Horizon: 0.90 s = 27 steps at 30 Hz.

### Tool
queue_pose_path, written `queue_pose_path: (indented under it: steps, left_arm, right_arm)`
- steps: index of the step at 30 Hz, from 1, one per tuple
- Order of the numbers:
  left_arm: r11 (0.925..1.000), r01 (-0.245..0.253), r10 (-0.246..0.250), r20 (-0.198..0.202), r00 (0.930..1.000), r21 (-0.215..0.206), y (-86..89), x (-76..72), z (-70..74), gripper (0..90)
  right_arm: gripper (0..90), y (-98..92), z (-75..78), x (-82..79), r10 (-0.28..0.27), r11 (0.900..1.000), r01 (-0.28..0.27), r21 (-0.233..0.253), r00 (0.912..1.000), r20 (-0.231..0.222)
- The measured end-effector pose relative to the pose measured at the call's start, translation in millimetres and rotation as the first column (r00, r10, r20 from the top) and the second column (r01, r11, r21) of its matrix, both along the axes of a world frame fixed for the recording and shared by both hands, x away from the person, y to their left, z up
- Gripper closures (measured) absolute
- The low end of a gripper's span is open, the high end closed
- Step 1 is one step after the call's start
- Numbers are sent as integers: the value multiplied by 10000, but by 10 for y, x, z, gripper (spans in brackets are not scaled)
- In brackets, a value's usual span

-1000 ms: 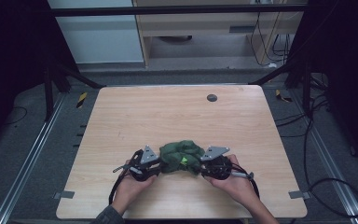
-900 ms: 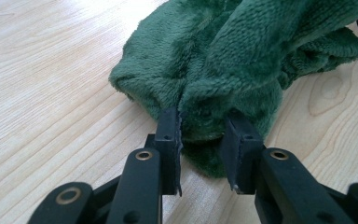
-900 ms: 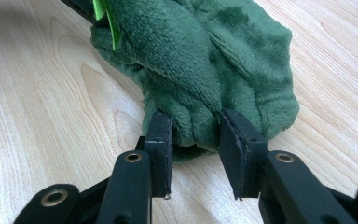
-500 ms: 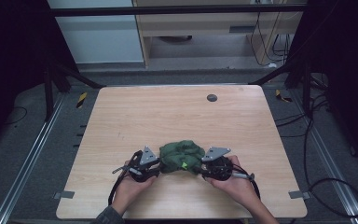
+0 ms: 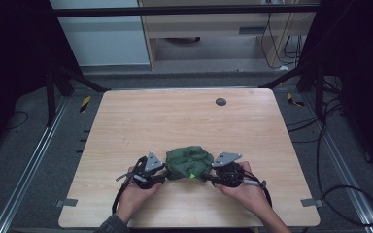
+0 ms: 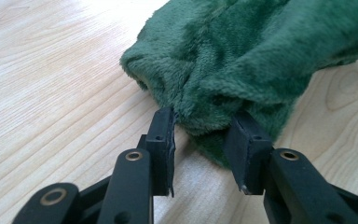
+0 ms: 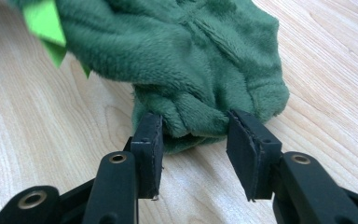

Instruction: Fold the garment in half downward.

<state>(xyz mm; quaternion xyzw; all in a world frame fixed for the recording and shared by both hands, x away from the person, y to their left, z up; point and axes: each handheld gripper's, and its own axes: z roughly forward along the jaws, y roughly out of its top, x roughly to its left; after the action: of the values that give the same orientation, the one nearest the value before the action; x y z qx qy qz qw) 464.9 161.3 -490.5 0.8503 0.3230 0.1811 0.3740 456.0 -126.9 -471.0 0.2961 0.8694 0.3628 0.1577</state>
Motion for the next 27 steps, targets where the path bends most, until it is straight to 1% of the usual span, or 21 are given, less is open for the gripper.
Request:
queue_pose_path:
  steps: [7, 14, 18, 22, 27]
  left_arm:
    - [10000, -83, 84, 124, 9999, -20, 6, 16, 13, 626]
    - [9999, -148, 149, 222, 9996, -72, -6, 34, 16, 613]
    - [9999, -78, 79, 198, 9998, -79, -6, 37, 25, 600]
    - [10000, -2, 3, 131, 9999, -73, 1, 27, 34, 592]
    - [10000, 40, -40, 101, 9999, -80, -1, 7, 42, 588]
  right_arm:
    - [543, -9, -1, 26, -157, 9998, 157, 120, 9999, 50]
    - [521, -27, 14, 46, -451, 9986, 448, 280, 9989, 109]
    - [497, -43, 17, 59, -592, 9978, 587, 318, 9982, 136]
    - [462, -51, 14, 59, -635, 9974, 633, 352, 9980, 51]
    - [425, -60, 25, 34, -712, 9971, 708, 283, 9974, 111]
